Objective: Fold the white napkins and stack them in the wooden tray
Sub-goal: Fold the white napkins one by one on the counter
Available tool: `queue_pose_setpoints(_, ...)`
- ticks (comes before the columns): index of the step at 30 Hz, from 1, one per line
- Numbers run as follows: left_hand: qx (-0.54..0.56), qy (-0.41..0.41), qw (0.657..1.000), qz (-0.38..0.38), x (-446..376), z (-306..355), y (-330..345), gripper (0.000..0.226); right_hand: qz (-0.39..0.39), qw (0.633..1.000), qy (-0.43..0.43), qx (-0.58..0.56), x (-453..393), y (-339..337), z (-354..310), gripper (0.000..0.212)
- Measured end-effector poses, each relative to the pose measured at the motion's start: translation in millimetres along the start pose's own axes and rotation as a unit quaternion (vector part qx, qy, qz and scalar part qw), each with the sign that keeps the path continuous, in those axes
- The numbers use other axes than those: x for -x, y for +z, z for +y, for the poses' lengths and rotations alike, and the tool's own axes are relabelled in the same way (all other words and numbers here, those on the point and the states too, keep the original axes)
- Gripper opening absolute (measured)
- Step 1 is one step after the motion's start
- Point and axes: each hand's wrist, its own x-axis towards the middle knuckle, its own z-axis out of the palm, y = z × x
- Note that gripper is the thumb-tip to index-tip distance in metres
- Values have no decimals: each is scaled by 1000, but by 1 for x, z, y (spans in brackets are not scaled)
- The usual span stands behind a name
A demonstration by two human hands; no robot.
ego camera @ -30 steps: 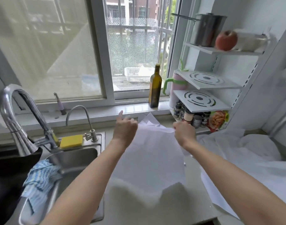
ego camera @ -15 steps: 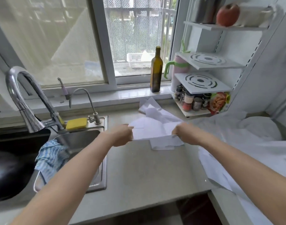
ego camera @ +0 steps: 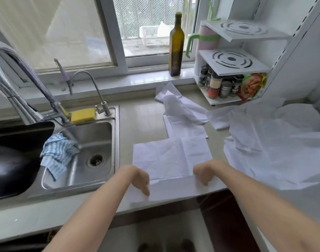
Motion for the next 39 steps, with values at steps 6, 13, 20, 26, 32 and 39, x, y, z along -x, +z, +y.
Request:
queue_pose_setpoints(6,72,12,990,122,-16,-11,1,35,138,979,-29,-144,-9,0,9,49)
queue_pose_setpoints(13,115,27,991,60,-30,-11,9,48,69,983,-77,-150,-21,11,6,57)
queue_pose_setpoints(20,203,19,979,-21,-21,-11,8,25,33,981,-71,-180,-19,13,9,30)
queue_pose_setpoints(26,203,-10,966,160,-35,-20,-4,22,223,947,-13,-230,-33,-2,30,25)
queue_pose_setpoints(32,192,-89,927,310,-73,-15,-14,19,285,934,69,-205,-70,-6,34,12)
queue_pose_setpoints(39,153,-135,902,380,-105,-17,-16,23,361,902,56,-230,-95,-10,30,14)
